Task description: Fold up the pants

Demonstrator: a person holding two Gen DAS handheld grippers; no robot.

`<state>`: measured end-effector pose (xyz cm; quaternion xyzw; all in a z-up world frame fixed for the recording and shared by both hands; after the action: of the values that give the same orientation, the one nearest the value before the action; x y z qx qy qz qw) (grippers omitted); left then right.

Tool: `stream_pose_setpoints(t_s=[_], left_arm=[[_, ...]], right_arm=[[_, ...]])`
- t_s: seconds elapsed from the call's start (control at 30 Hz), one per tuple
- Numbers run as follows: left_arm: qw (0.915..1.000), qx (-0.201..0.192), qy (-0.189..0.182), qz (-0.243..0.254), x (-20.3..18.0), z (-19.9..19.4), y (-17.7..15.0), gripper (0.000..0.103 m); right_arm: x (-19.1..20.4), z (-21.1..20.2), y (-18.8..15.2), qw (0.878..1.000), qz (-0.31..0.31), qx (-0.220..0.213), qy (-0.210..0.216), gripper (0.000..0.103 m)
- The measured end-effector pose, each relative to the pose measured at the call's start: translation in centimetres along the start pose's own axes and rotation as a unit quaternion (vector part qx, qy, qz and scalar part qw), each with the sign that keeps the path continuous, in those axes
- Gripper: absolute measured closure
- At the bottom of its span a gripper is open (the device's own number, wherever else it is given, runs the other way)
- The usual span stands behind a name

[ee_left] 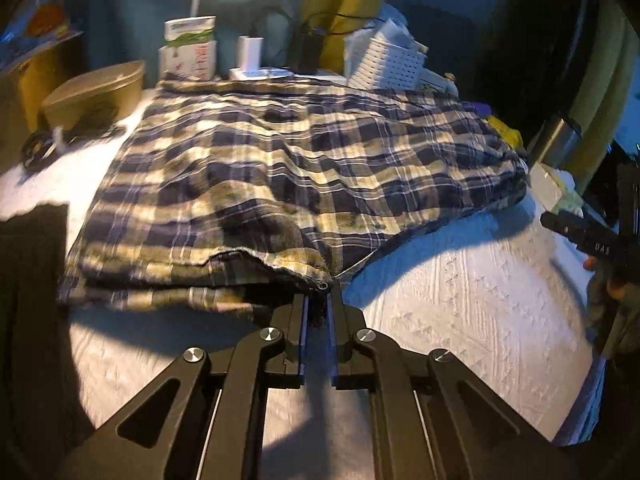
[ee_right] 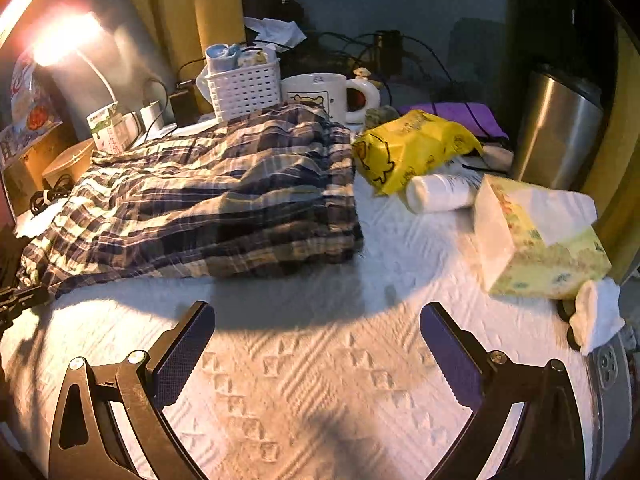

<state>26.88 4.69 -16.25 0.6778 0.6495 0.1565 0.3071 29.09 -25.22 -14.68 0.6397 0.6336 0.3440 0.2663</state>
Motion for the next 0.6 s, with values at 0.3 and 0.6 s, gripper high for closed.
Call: stream_pose_setpoints(t_s=[0.3, 0.6], left_arm=[[0.9991, 0.032, 0.014, -0.025, -0.5, -2.2, -3.6, 0.097], [0.9931, -0.029, 0.113, -0.014, 6.8, -5.7, 0.0, 0.042]], right_arm=[[0.5, 0.0, -1.0, 1.000, -0.004, 0.004, 0.008, 0.000], [1.1, -0.6, -1.0, 1.000, -0.002, -0.005, 0.013, 0.000]])
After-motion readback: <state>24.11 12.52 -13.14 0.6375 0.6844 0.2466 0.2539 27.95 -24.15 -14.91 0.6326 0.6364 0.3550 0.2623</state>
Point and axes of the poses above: each gripper's, at about its wrist camera, not at the fingertips, and z roughly the way its jaws point, x to its left, y to its top, the point moved 5 cm from there along z, roughly the way its jaws point, and after that the axes turned 5 degrees about z, right-handed, at the moved point
